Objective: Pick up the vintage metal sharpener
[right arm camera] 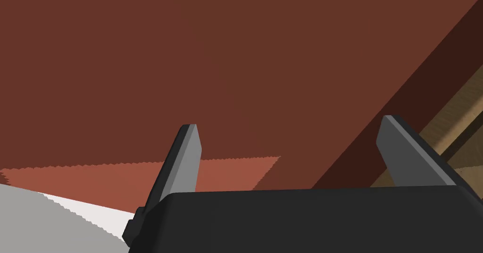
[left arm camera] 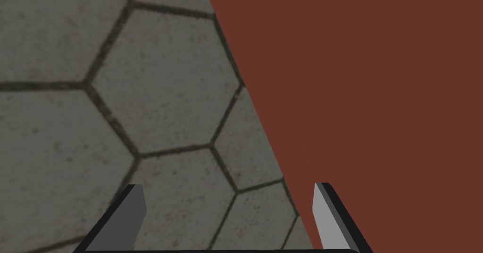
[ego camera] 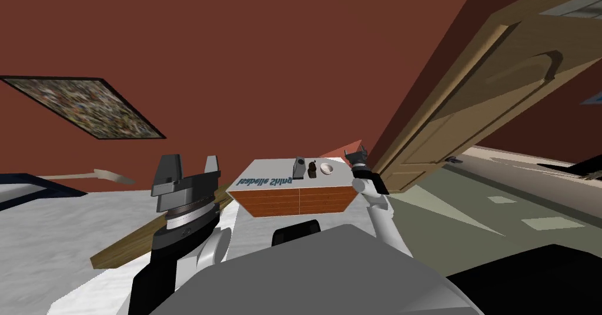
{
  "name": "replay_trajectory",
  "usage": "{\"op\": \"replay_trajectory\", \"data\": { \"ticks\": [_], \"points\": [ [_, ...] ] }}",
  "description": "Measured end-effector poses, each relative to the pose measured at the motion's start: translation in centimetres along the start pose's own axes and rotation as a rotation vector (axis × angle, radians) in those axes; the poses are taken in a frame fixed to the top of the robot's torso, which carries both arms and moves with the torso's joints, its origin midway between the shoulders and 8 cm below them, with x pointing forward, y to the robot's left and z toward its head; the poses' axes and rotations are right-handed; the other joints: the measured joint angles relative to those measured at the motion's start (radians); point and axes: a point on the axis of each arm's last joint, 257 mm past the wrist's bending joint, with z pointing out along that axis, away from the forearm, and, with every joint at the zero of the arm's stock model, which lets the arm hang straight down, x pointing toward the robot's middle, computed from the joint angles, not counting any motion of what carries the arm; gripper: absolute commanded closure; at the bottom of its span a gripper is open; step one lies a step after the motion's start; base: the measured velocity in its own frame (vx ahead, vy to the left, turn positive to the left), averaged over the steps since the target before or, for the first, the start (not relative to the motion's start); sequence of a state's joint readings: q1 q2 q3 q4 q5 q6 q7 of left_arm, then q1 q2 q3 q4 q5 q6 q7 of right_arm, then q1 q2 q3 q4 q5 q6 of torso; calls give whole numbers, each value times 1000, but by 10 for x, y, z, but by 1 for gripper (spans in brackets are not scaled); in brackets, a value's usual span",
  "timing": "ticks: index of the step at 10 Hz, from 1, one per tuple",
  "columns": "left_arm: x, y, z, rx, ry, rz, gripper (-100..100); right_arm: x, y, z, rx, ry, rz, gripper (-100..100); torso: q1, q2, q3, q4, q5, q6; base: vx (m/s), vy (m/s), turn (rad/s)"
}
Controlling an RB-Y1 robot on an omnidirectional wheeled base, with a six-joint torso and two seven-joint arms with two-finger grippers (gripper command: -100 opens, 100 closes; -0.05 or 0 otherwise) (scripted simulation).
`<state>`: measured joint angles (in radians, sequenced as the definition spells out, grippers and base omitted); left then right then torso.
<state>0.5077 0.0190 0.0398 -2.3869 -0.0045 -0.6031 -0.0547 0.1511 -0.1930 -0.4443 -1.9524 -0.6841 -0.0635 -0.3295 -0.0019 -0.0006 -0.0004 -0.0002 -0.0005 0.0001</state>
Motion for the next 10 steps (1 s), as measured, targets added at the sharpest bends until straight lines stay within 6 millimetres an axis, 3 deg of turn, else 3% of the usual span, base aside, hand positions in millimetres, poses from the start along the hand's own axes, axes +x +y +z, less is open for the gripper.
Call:
{"op": "replay_trajectory", "data": {
  "ticks": [10],
  "points": [
    [0, 0, 0, 0, 0, 0, 0, -99, -2, 24, 42, -218, 409, -100, 0, 0, 0, 0, 0, 0, -4, -28, 185]
  ]
}}
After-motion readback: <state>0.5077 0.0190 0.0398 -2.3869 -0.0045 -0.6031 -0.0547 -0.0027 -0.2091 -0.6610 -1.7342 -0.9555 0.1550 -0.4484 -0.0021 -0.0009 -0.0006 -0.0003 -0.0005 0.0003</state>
